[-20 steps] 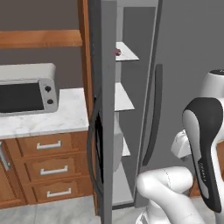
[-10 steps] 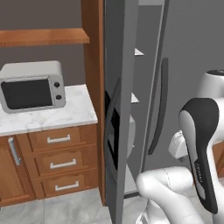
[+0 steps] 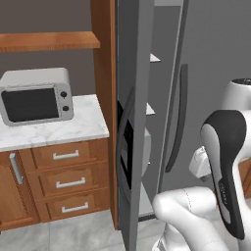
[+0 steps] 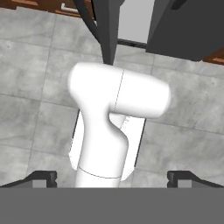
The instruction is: Store the kebab skewer in the freezer for long-term storage. Close the freezer door after placing the cooked food.
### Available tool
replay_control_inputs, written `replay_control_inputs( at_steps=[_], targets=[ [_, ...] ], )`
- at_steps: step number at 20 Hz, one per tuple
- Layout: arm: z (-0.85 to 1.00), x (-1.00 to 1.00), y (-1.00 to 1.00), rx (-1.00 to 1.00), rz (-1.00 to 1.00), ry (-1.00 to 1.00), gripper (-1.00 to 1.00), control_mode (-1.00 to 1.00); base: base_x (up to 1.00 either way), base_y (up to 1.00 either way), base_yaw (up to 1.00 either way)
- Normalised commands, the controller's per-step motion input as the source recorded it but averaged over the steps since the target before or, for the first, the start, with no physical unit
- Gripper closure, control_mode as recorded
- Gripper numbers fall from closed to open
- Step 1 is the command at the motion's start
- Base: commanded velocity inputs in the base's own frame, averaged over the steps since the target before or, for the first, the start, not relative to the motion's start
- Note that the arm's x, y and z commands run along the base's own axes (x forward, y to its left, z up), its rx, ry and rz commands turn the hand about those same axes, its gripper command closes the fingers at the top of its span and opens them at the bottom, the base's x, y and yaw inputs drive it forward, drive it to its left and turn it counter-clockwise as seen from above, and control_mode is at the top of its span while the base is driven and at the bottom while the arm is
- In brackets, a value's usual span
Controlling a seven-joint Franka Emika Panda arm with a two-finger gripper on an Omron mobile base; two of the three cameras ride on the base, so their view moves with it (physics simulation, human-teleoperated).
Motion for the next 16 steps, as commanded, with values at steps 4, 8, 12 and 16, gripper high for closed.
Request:
replay_control_inputs(
  at_steps=[4,8,12,16],
  targets=[
    [0.00,0.00,0.01,0.00,-0.01,-0.03,-1.00,-1.00,0.00,0.00,0.00],
    [0.00,0.06,0.39,-0.01,-0.14,-0.25,-1.00,-1.00,0.00,0.00,0.00],
    [0.00,0.23,0.48,-0.03,-0.28,-0.25,-1.00,-1.00,0.00,0.00,0.00],
    [0.00,0.16,0.43,-0.05,-0.43,-0.17,-1.00,-1.00,0.00,0.00,0.00]
  ],
)
